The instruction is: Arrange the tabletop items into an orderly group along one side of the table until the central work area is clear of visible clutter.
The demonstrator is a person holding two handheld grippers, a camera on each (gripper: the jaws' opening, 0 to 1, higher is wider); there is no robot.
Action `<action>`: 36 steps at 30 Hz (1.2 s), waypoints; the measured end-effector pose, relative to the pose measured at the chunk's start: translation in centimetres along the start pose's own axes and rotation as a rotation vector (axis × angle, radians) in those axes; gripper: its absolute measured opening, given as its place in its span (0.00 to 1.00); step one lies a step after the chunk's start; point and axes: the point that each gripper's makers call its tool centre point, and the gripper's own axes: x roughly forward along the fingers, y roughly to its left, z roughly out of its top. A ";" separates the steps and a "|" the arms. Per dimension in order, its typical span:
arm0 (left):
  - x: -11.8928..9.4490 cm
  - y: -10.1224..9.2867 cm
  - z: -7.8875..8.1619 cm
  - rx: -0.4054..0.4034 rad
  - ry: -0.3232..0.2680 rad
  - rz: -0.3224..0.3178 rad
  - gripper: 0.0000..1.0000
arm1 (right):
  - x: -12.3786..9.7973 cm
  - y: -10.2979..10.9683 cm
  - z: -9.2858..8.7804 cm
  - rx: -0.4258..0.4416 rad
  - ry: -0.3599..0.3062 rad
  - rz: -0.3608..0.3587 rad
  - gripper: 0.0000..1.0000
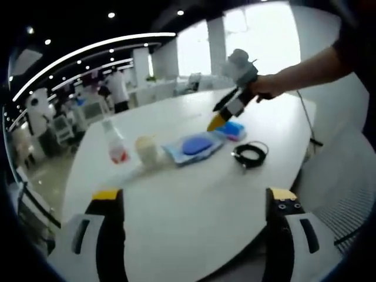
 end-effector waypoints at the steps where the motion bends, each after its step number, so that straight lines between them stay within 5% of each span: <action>1: 0.0 0.0 0.0 0.001 0.000 0.000 0.97 | -0.3 -0.1 -0.4 -0.002 -0.001 -0.005 0.85; 17: 0.3 -0.5 -0.1 0.004 0.002 -0.025 0.97 | -2.4 -3.7 -4.5 0.031 0.021 -0.102 0.93; 36: 0.2 -0.5 -0.1 -0.013 0.001 -0.025 0.95 | -2.4 -10.6 -6.2 0.114 0.076 -0.207 0.87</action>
